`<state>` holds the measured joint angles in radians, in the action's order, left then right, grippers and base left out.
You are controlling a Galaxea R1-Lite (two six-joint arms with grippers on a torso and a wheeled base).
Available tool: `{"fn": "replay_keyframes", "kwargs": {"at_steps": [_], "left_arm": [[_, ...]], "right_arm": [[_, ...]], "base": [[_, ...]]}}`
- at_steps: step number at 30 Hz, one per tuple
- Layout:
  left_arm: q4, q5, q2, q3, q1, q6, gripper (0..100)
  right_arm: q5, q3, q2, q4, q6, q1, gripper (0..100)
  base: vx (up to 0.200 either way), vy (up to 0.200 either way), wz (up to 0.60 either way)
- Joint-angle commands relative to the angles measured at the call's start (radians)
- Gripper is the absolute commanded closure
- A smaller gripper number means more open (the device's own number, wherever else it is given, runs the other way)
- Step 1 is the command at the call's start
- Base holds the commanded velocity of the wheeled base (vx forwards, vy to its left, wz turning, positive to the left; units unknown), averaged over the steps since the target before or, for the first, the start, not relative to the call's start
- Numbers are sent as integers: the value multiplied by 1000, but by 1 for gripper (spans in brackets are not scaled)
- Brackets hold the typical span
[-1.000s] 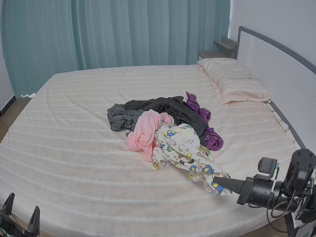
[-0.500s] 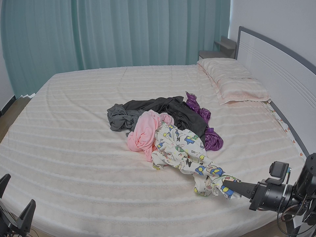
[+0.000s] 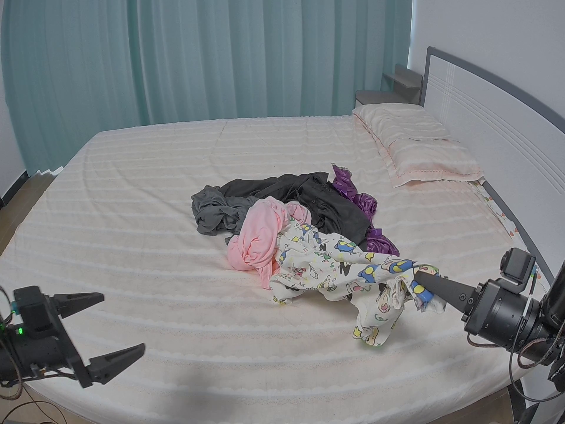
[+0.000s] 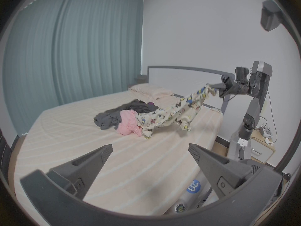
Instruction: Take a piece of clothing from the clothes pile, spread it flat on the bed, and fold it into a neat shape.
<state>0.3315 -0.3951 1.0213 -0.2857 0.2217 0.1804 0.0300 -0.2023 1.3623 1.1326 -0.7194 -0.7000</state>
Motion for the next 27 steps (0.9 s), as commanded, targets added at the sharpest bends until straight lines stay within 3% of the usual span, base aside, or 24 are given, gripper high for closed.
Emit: {"fn": "replay_keyframes", "kwargs": {"at_steps": [1,5,12,17,20,27], "left_arm": [[350,28,596,-9,128,21,0],[535,67,761,0,162,10,0],[646,139,913,-13,214,-35,0],[854,216,1059,-61,238,-128,0],[936,268,1131,-93,238,-139,0],[980,277,1238,-224,242,-144,0]], "right_arm": [[10,-42,-35,12,-5,40,100],[11,-43,-28,12,-5,42,100],[42,-46,-17,12,-6,65,100],[70,-49,-16,12,-6,88,100],[70,-49,-11,12,-6,91,100],[80,-75,31,12,-6,128,100]], "base": [[0,0,0],[0,0,0],[0,0,0],[0,0,0],[0,0,0],[0,0,0]]}}
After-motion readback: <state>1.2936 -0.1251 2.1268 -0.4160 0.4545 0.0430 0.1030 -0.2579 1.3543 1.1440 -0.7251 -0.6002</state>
